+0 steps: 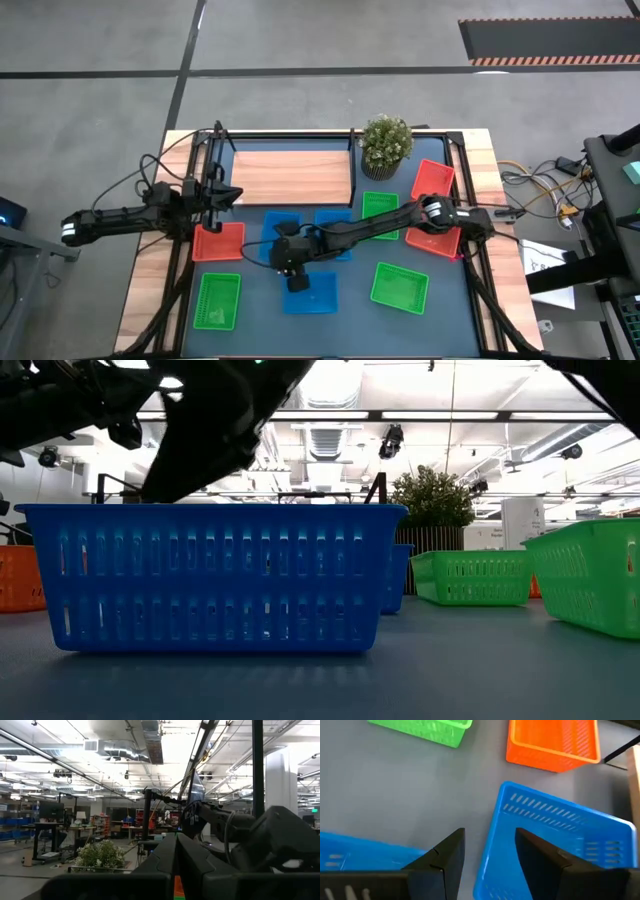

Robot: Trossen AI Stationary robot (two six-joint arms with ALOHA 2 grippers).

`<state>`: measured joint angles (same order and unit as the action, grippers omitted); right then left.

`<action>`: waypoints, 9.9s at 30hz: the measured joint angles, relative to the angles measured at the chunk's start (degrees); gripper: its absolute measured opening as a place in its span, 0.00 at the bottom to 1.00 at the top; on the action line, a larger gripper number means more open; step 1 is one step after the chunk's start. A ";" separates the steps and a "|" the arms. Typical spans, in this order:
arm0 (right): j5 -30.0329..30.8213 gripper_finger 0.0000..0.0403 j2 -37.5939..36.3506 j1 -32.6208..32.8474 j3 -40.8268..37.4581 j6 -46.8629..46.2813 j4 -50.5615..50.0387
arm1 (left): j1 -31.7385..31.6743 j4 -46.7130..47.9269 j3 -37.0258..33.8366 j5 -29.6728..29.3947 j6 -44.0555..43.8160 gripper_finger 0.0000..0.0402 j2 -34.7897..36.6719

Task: Stack baskets on shelf by color
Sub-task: Put the top left blue bin on the shelf, then put the left orange bin on the shelf

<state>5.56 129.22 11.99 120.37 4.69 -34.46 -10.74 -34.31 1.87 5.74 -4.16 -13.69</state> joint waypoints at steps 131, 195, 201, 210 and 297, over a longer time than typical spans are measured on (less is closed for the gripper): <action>-3.04 0.09 -8.72 -15.89 14.32 11.41 -29.76 | -0.02 -10.30 0.04 0.00 -2.92 0.00 -0.43; 6.51 0.02 -80.75 -0.50 -75.40 13.19 22.75 | -10.21 89.74 73.68 -29.64 -17.94 0.00 -85.97; 6.54 0.02 -80.75 -0.52 -75.40 13.41 22.78 | -12.09 93.83 73.64 -30.27 -17.99 0.00 -89.15; 6.54 0.02 -80.73 -0.52 -75.40 13.59 22.78 | -12.55 99.35 73.59 -31.82 -18.12 0.00 -89.09; 5.99 0.04 -78.79 -0.50 -75.57 14.43 23.28 | 25.92 85.73 77.13 -28.57 -12.27 0.00 -79.69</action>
<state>11.55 50.43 11.49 44.80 19.13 -11.18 15.18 51.42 79.00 -22.83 -16.44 -93.38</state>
